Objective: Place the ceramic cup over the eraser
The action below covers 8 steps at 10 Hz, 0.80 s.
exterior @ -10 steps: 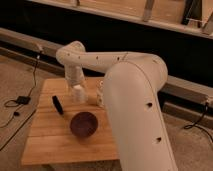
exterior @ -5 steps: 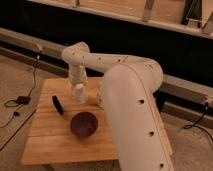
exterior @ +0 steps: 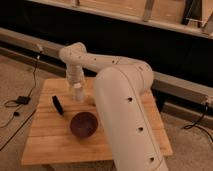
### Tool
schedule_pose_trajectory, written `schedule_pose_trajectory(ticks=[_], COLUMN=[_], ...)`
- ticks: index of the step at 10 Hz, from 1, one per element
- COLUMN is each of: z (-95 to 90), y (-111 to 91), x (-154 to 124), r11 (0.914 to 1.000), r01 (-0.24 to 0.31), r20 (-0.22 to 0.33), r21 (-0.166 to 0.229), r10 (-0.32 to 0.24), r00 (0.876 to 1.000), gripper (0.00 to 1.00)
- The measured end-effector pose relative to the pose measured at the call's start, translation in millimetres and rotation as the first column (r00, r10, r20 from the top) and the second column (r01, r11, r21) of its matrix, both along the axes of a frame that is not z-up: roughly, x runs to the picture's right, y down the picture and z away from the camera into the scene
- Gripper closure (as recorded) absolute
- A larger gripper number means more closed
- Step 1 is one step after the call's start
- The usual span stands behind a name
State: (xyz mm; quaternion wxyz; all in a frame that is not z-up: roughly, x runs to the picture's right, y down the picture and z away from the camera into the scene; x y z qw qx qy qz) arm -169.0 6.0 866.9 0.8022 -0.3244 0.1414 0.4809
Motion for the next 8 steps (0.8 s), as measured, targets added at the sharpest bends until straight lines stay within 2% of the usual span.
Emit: schedule_pose_trajectory(ticks=[3,8], z=[3.0,13.2], y=[-8.5,-18.5], x=[-2.8,-2.9], r11=[0.9964,0.9922], r01=[0.082,0.117], r20=[-0.015,-0.014], r21=[0.024,0.043], r10=[-0.081,-0.117], r00=[0.997,0.993], gripper=[0.35,0.35])
